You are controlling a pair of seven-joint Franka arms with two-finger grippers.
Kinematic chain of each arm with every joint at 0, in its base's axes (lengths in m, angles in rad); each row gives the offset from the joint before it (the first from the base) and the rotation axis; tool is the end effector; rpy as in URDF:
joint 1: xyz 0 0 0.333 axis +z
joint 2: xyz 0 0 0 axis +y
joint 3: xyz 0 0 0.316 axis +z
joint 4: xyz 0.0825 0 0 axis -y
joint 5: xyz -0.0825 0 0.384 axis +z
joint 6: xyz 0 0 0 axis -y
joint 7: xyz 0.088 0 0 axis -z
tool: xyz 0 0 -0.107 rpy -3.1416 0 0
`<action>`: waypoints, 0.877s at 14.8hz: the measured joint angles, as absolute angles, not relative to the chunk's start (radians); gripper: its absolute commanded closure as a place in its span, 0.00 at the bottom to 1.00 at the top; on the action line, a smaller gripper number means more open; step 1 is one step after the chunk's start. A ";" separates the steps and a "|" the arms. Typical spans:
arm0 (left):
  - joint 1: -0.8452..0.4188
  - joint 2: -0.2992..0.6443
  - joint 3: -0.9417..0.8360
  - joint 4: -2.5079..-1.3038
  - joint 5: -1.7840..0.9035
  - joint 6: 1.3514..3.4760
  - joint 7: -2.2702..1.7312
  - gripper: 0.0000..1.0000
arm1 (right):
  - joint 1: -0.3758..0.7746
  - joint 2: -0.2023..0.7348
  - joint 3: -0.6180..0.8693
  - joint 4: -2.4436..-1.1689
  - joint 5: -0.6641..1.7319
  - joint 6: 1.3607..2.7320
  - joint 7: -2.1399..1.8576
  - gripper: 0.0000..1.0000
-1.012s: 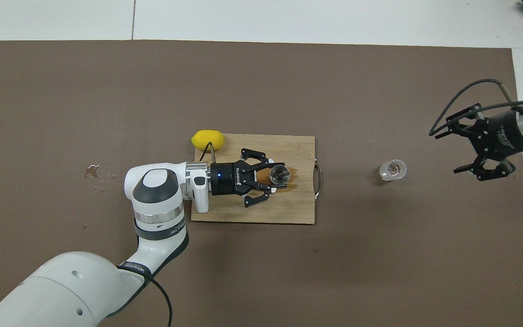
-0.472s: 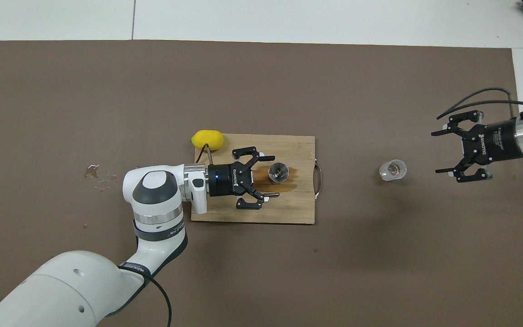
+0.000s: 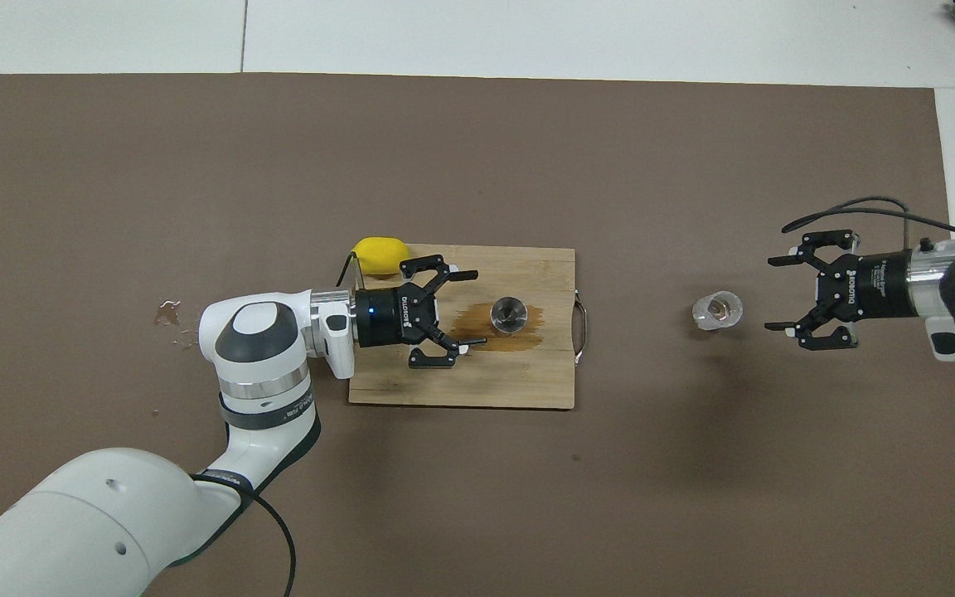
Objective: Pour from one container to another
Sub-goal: 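Open the left gripper and withdraw while the right gripper reaches the glass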
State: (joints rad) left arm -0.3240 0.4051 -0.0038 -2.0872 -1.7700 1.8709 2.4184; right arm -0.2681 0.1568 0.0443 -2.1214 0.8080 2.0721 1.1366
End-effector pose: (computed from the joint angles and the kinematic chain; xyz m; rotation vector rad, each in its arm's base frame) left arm 0.5253 -0.2575 0.2520 1.3468 -1.2252 1.0989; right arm 0.5454 -0.0862 0.3351 -1.5502 2.0355 0.6243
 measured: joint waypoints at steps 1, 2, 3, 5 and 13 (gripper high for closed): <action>-0.295 0.403 -0.003 -2.089 -1.735 1.842 2.418 0.00 | -0.268 0.160 0.044 -2.141 0.833 2.092 1.137 0.07; -0.268 0.401 -0.003 -2.093 -1.701 1.813 2.418 0.00 | -0.268 0.162 0.044 -2.157 0.851 2.109 1.136 0.08; -0.244 0.398 -0.002 -2.100 -1.673 1.786 2.418 0.00 | -0.268 0.164 0.045 -2.169 0.870 2.127 1.132 0.08; -0.201 0.390 -0.001 -2.112 -1.618 1.740 2.418 0.00 | -0.263 0.166 0.049 -2.195 0.930 2.179 1.117 0.08; 0.034 0.341 0.006 -2.109 -1.248 1.543 2.418 0.00 | -0.230 0.168 0.053 -2.256 1.029 2.238 1.047 0.11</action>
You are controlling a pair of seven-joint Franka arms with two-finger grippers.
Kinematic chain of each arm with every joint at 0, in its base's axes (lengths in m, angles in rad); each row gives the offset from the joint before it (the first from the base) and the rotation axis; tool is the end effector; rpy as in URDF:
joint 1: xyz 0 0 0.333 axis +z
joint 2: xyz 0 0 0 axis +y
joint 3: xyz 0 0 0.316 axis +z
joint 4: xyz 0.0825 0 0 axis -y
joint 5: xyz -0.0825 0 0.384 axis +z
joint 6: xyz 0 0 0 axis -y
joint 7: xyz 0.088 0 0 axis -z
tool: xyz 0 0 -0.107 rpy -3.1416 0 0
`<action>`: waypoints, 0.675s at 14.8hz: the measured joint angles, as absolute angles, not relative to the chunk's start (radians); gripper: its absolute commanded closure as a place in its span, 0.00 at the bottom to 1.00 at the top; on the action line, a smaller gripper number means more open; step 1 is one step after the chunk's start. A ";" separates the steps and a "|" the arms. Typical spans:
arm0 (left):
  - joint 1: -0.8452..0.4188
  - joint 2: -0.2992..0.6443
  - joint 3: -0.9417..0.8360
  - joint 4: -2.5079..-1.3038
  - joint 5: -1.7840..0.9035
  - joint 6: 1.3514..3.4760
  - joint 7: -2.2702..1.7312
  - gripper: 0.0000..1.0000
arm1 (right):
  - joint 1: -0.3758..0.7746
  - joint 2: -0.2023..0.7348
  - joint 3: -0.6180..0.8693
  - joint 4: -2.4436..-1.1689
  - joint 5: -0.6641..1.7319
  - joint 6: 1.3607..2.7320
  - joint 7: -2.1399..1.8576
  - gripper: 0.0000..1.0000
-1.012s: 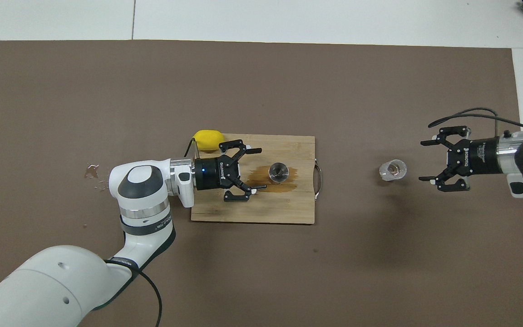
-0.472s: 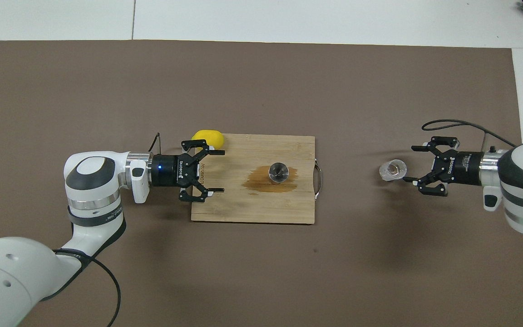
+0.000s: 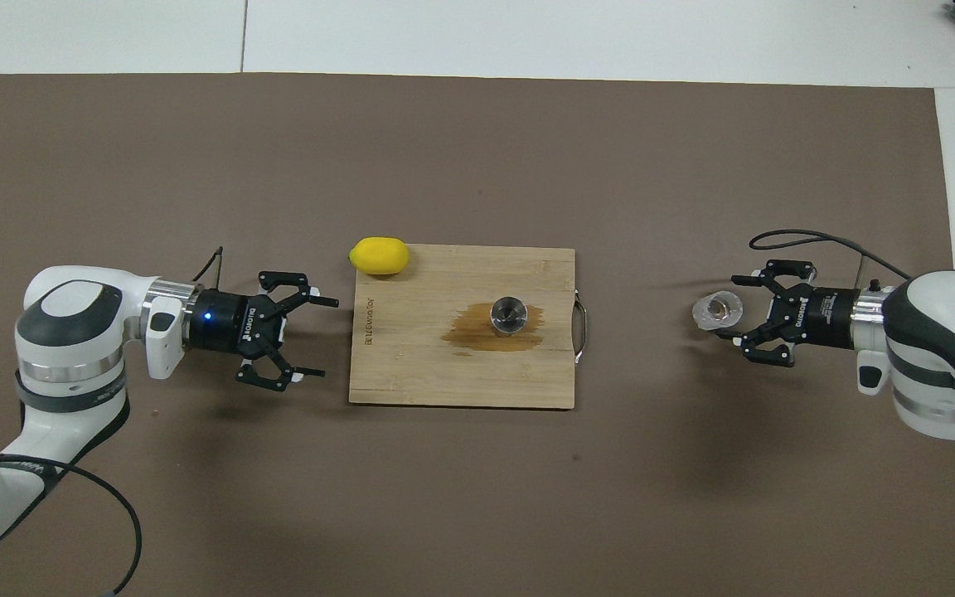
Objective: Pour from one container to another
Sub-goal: 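Open the left gripper and withdraw while the right gripper reaches the glass, then grasp the clear glass cup with the right gripper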
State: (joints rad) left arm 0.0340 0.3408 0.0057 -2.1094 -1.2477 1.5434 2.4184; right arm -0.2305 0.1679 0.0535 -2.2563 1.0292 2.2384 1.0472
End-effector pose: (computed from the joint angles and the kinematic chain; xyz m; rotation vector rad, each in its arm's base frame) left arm 0.5229 -0.0831 0.2722 1.1930 -1.4135 0.9172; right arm 0.5225 -0.0677 0.2840 -1.3672 2.0641 0.6031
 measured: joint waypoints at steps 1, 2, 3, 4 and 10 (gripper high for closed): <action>0.067 0.336 0.007 -2.098 -1.195 1.520 2.418 0.00 | -0.230 0.171 0.053 -2.260 1.043 2.249 1.037 0.11; 0.098 0.333 0.007 -2.081 -1.137 1.502 2.418 0.00 | -0.228 0.174 0.054 -2.262 1.050 2.254 1.034 0.11; 0.126 0.331 0.008 -2.057 -1.071 1.490 2.418 0.00 | -0.226 0.176 0.054 -2.264 1.056 2.261 1.033 0.11; 0.149 0.330 0.008 -2.031 -1.006 1.484 2.418 0.00 | -0.224 0.177 0.054 -2.266 1.059 2.268 1.032 0.11; 0.191 0.329 0.009 -1.871 -0.657 1.430 2.418 0.00 | -0.215 0.227 0.054 -2.280 1.132 2.281 0.900 0.16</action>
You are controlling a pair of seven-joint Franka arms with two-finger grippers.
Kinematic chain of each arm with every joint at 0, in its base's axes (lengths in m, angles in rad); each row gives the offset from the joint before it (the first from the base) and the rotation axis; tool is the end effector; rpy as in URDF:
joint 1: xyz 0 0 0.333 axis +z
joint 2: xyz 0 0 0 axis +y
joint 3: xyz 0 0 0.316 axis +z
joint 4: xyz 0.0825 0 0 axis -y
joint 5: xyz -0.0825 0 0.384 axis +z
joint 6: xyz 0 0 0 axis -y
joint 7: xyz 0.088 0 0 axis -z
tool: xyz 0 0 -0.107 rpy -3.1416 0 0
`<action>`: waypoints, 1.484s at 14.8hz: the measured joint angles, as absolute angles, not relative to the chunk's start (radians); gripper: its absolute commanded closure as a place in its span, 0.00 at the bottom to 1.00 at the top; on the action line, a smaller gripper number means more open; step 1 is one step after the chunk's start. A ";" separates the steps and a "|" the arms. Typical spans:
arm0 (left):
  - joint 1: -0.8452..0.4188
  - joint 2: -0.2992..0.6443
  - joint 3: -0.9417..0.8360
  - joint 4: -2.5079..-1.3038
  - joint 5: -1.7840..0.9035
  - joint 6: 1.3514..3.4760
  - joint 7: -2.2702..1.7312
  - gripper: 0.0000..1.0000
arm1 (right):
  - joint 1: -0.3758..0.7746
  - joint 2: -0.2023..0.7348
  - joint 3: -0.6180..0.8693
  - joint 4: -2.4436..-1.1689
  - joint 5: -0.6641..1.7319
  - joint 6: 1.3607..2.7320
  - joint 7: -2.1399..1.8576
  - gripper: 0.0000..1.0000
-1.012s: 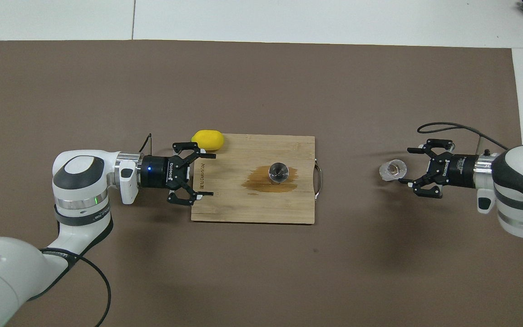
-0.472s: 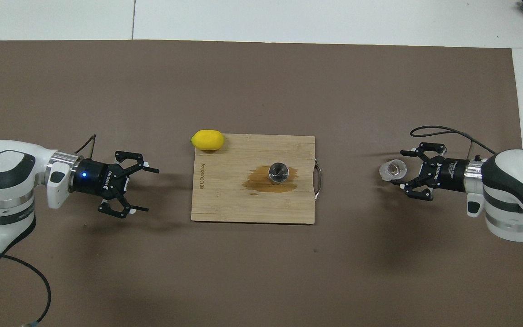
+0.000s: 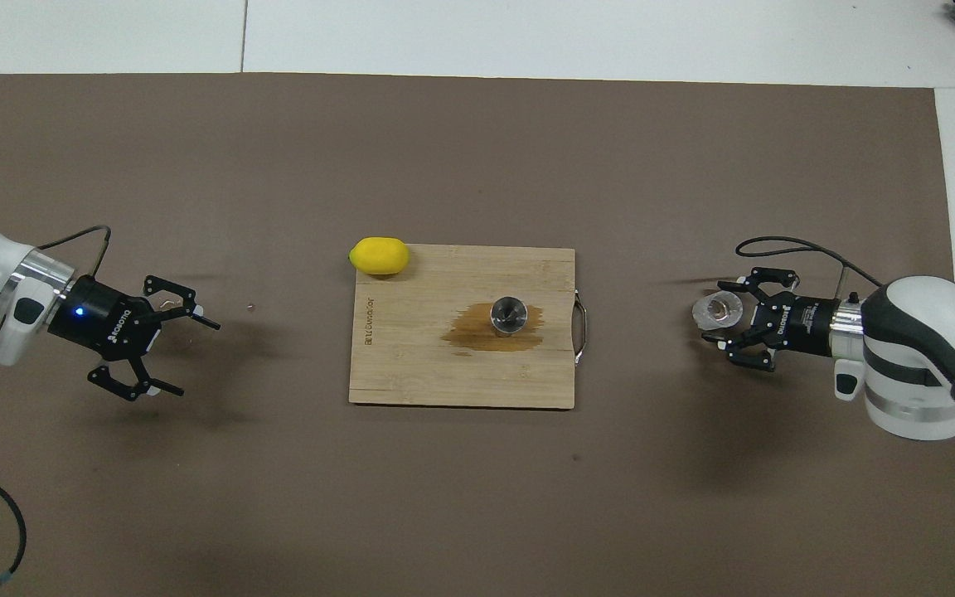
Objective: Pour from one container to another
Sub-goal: 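Grasp the clear glass cup with the right gripper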
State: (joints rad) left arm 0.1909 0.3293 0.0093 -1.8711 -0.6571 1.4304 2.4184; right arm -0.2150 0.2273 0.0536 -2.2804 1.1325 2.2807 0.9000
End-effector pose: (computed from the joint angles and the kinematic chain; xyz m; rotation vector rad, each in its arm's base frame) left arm 0.5459 0.0368 0.3275 1.1540 -1.8787 0.5234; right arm 0.5150 -0.0617 0.2462 -1.3787 2.0142 0.5930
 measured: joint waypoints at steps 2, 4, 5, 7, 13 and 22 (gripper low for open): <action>0.198 0.329 0.010 -1.828 -0.587 1.417 2.418 0.00 | -0.215 0.233 0.054 -2.280 1.134 2.281 0.895 0.23; 0.201 0.328 0.009 -1.776 -0.513 1.414 2.418 0.00 | -0.212 0.233 0.054 -2.276 1.134 2.281 0.895 0.47; 0.201 0.326 0.007 -1.750 -0.483 1.414 2.418 0.00 | -0.210 0.233 0.054 -2.274 1.134 2.281 0.895 0.63; 0.198 0.310 0.001 -1.707 -0.440 1.415 2.416 0.00 | -0.205 0.230 0.054 -2.270 1.134 2.281 0.895 0.97; 0.149 0.184 -0.005 -1.680 -0.318 1.454 2.329 0.00 | -0.186 0.189 0.056 -2.258 1.134 2.280 0.896 1.00; 0.061 0.041 -0.015 -1.680 -0.220 1.489 1.888 0.00 | 0.063 0.128 0.058 -2.140 0.908 2.306 1.323 1.00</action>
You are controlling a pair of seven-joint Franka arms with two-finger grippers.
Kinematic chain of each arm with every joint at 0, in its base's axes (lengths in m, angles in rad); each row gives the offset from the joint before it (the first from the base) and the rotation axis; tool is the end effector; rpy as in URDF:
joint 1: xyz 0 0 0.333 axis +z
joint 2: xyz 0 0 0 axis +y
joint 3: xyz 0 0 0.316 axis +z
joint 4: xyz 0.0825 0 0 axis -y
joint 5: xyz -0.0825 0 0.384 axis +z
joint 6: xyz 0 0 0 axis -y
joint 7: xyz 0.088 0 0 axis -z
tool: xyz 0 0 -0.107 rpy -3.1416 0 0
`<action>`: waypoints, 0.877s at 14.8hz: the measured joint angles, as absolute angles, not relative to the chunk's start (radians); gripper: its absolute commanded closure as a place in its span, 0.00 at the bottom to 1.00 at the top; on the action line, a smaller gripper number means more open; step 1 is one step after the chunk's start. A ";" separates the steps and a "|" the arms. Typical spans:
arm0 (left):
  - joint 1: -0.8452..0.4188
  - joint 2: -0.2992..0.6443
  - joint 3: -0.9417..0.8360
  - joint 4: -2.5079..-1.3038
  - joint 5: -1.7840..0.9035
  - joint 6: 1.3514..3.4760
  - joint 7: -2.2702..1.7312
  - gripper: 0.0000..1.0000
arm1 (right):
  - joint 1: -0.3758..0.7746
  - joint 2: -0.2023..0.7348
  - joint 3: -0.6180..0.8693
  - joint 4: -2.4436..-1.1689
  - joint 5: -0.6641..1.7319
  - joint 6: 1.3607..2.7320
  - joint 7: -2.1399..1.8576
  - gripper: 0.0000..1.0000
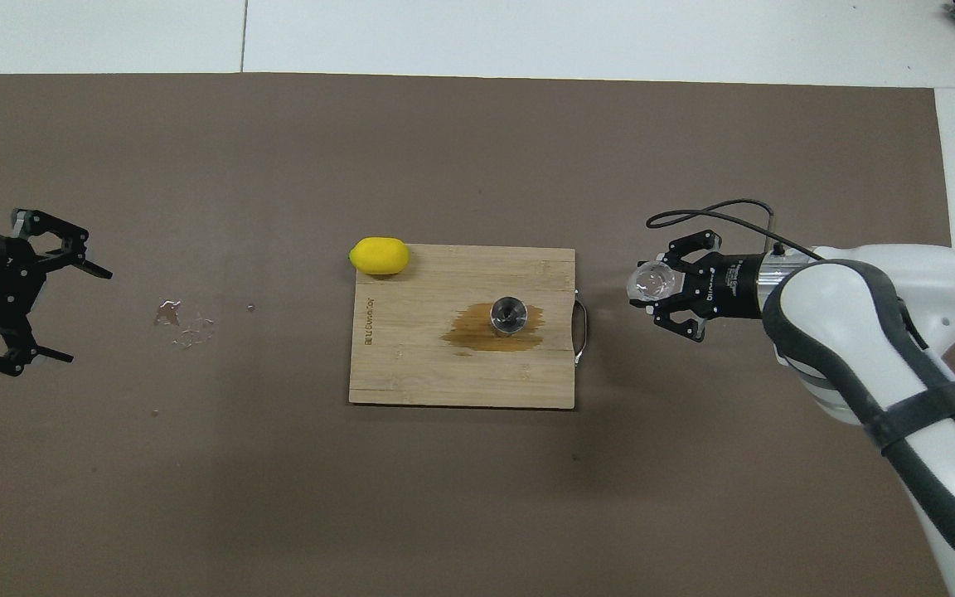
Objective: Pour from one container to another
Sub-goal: 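Grasp the clear glass cup with the right gripper, then carry the glass cup over the metal cup with the right gripper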
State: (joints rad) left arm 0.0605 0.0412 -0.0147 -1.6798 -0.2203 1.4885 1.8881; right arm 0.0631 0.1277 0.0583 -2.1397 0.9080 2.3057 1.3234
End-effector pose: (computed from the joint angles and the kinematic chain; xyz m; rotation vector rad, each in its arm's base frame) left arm 0.5494 0.0004 0.5478 1.7169 -2.2427 0.0722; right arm 0.5605 0.0841 0.3555 -1.5620 2.0161 0.5651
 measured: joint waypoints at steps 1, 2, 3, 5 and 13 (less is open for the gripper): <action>0.061 0.036 -0.014 -1.680 -0.206 1.494 1.850 0.00 | 0.091 0.128 0.059 -2.118 0.866 2.314 1.385 1.00; 0.061 0.033 -0.013 -1.679 -0.191 1.496 1.806 0.00 | 0.120 0.128 0.059 -2.101 0.828 2.326 1.441 1.00; 0.061 0.029 -0.013 -1.678 -0.173 1.497 1.755 0.00 | 0.148 0.130 0.060 -2.087 0.789 2.338 1.494 1.00; 0.061 0.017 -0.013 -1.675 -0.133 1.497 1.645 0.00 | 0.190 0.138 0.060 -2.059 0.718 2.345 1.587 1.00; 0.055 -0.035 -0.020 -1.664 -0.037 1.484 1.140 0.00 | 0.335 0.180 0.061 -1.968 0.353 2.346 1.892 1.00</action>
